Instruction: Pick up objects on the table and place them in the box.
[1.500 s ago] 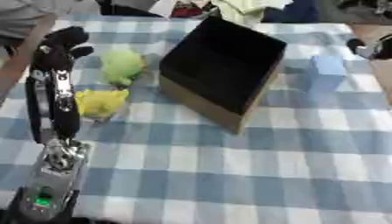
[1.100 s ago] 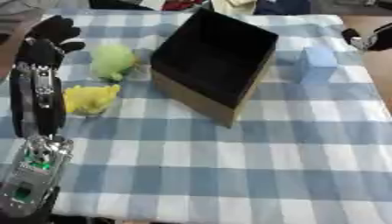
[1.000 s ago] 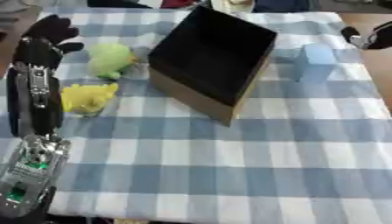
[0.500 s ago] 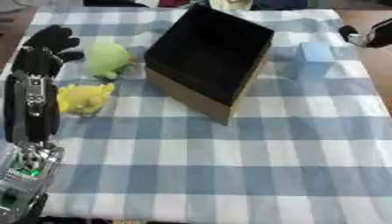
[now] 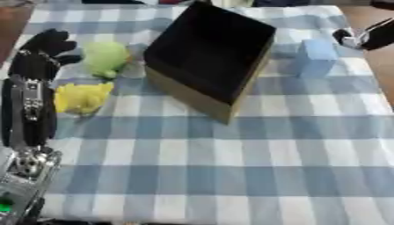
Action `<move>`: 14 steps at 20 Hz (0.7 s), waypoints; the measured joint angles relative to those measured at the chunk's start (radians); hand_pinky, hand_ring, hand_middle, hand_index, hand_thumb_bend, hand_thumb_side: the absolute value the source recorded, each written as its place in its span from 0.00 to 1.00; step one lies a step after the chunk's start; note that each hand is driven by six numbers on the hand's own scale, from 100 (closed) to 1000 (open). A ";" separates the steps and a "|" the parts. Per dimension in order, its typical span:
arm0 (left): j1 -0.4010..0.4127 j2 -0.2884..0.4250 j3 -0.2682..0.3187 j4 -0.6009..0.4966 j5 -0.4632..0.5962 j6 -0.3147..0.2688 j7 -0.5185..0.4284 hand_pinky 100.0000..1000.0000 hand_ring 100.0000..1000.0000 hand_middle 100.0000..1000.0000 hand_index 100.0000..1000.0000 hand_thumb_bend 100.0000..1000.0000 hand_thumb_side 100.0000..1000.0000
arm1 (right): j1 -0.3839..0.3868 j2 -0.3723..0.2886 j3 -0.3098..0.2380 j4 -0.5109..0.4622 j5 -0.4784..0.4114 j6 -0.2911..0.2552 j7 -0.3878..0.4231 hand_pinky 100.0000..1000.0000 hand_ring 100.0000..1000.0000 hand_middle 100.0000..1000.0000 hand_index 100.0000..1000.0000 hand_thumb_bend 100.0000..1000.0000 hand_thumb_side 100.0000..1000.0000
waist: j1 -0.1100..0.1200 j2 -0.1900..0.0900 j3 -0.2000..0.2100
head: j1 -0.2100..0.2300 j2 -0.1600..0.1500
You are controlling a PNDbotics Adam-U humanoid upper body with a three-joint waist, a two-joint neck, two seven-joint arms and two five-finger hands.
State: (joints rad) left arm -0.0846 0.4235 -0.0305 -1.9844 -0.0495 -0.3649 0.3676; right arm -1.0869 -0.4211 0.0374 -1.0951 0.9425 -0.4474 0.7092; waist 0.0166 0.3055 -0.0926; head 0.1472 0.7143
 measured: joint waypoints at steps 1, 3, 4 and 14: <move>0.003 0.000 -0.002 0.000 -0.002 -0.001 0.001 0.67 0.74 0.71 0.82 0.05 0.88 | -0.004 0.000 0.002 0.008 0.006 -0.002 -0.002 0.96 1.00 0.97 1.00 0.13 0.29 | 0.000 0.001 0.000 | 0.000 -0.002; 0.005 0.000 -0.003 0.000 -0.006 -0.002 0.003 0.67 0.74 0.71 0.82 0.05 0.88 | -0.009 0.000 0.007 0.025 0.016 -0.005 -0.005 0.96 1.00 0.97 1.00 0.19 0.33 | 0.001 0.004 0.002 | -0.001 -0.004; 0.005 0.000 -0.004 0.000 -0.008 -0.003 0.004 0.67 0.74 0.71 0.82 0.05 0.88 | -0.011 0.000 0.009 0.033 0.024 -0.006 -0.006 0.96 1.00 0.97 1.00 0.21 0.36 | 0.002 0.005 0.003 | -0.002 -0.004; 0.006 0.000 -0.009 0.000 -0.014 -0.003 0.004 0.67 0.74 0.71 0.81 0.04 0.88 | -0.049 0.004 0.018 0.097 0.108 -0.033 -0.033 0.96 1.00 0.99 1.00 0.42 0.62 | 0.003 0.007 0.007 | 0.011 -0.051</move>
State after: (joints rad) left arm -0.0785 0.4236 -0.0391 -1.9844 -0.0633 -0.3681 0.3718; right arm -1.1357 -0.4173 0.0551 -0.9981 1.0508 -0.4805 0.6761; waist 0.0193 0.3125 -0.0852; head 0.1579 0.6638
